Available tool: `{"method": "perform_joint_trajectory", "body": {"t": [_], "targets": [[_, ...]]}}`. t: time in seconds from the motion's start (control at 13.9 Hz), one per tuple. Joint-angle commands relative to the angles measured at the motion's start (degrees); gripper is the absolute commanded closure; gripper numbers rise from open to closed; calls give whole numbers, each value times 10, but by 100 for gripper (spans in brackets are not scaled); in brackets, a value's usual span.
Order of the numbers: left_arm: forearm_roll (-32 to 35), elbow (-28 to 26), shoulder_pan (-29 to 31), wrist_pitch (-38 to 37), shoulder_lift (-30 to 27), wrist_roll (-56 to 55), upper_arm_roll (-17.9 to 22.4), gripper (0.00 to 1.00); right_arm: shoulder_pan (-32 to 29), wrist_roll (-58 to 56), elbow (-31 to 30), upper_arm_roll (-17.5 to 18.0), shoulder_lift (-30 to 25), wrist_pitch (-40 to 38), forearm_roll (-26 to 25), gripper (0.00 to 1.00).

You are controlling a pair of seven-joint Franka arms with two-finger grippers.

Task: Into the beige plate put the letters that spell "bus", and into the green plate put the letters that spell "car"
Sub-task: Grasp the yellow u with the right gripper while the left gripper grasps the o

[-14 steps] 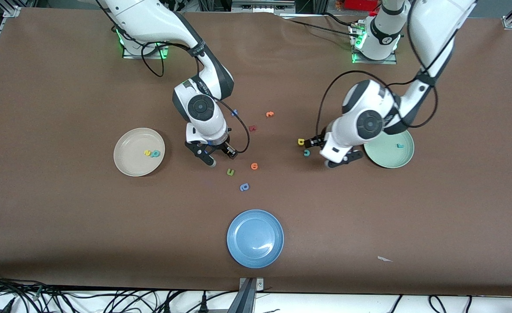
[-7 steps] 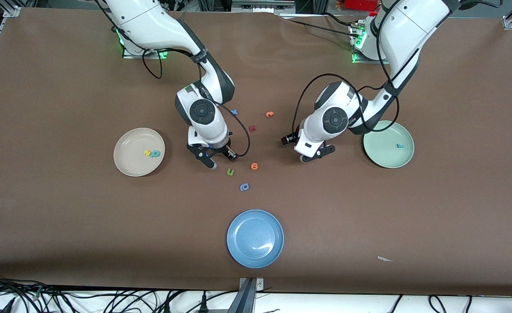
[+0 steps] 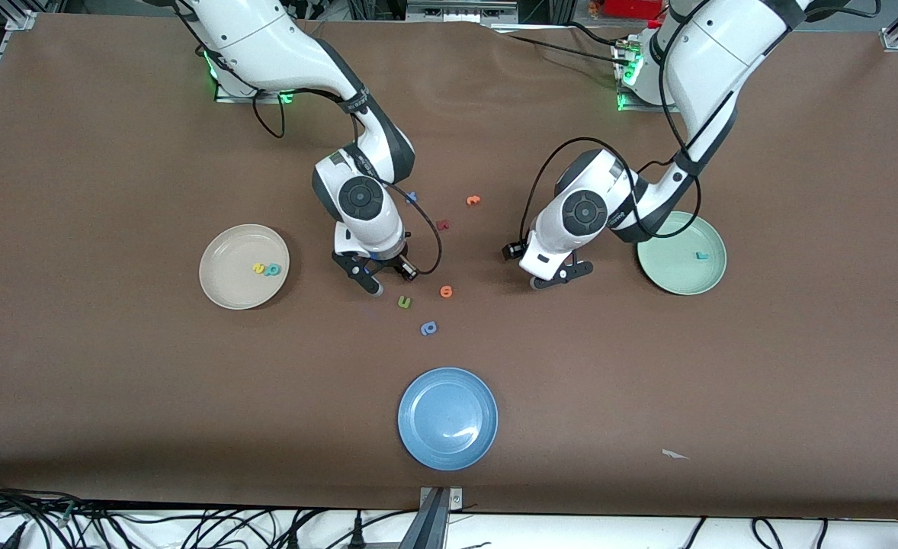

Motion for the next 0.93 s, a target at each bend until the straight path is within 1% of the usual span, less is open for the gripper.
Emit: {"method": "perform_joint_trajectory", "body": {"t": [0.0, 0.07, 0.14, 0.36, 0.43, 0.5, 0.57, 0.65, 0.72, 0.86], "targets": [[20, 5, -6, 1, 16, -14, 1, 25, 9, 9, 16, -1, 14, 4, 8, 69], [20, 5, -9, 1, 17, -14, 1, 30, 9, 9, 16, -1, 14, 4, 8, 72], [20, 5, -9, 1, 19, -14, 1, 33, 8, 8, 16, -1, 13, 3, 8, 78], [20, 5, -9, 1, 19, -14, 1, 44, 6, -2, 17, -3, 4, -1, 6, 83], [20, 5, -9, 1, 19, -14, 1, 49, 2, -4, 16, -5, -8, -7, 7, 88], [20, 6, -9, 1, 19, -14, 1, 54, -2, -8, 16, -6, -16, -20, 4, 88], [20, 6, -9, 1, 19, -14, 1, 59, -3, -17, 16, -13, -26, -38, 0, 88], [20, 6, -9, 0, 18, -14, 1, 65, -3, -51, 15, -28, -40, -65, -1, 88], [20, 6, -9, -1, 18, -14, 1, 69, -3, -94, 15, -44, -50, -111, -1, 88], [20, 6, -9, -1, 18, -13, 1, 79, -2, -206, 8, -92, -69, -201, -1, 88]]}}
